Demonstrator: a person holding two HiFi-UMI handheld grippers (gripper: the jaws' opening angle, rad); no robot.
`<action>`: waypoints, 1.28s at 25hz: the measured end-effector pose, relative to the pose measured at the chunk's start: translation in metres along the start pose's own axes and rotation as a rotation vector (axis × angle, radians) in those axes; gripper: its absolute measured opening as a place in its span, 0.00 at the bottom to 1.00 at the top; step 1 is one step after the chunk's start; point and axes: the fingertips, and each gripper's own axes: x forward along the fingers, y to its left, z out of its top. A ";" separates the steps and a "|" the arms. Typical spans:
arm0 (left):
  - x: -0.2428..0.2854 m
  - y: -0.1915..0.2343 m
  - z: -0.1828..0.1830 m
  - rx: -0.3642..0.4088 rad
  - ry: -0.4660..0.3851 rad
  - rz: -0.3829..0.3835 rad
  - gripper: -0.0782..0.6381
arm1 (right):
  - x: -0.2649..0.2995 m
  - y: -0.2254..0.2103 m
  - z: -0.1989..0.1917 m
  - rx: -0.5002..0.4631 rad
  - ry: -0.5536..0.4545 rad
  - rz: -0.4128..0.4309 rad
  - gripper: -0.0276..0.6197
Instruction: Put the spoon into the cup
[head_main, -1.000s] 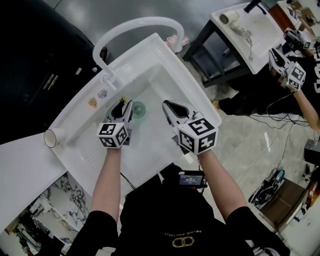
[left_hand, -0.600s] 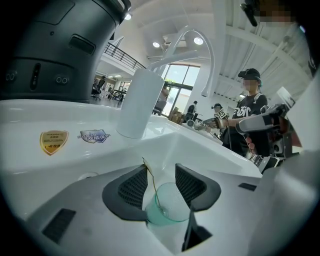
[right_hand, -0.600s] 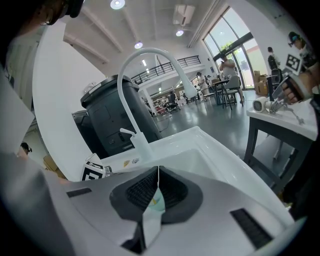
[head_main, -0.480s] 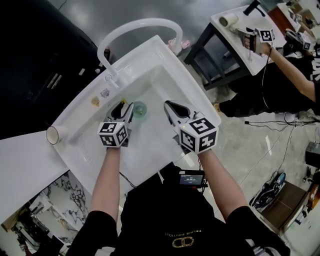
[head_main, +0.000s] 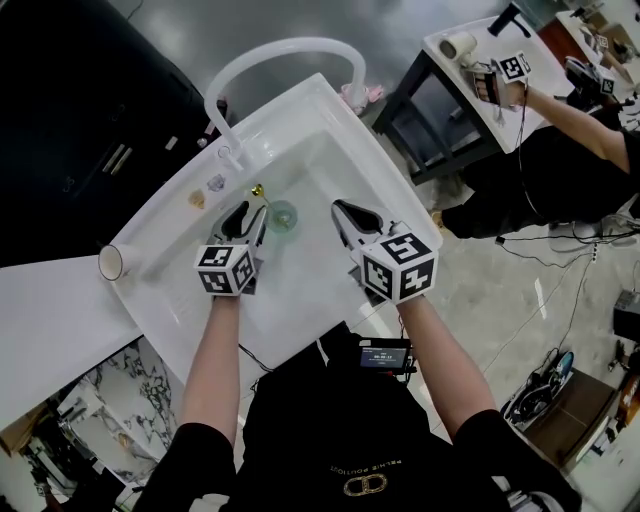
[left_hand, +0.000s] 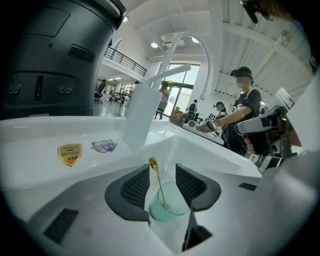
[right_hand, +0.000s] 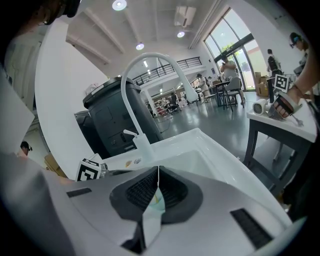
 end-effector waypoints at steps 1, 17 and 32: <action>-0.002 -0.002 0.003 0.004 -0.006 -0.001 0.33 | -0.001 0.000 0.000 -0.003 0.000 0.000 0.14; -0.044 -0.056 0.044 0.086 -0.118 -0.055 0.14 | -0.026 0.010 0.008 -0.069 -0.031 0.016 0.14; -0.079 -0.099 0.054 0.132 -0.161 -0.052 0.12 | -0.064 0.015 0.004 -0.100 -0.068 0.028 0.14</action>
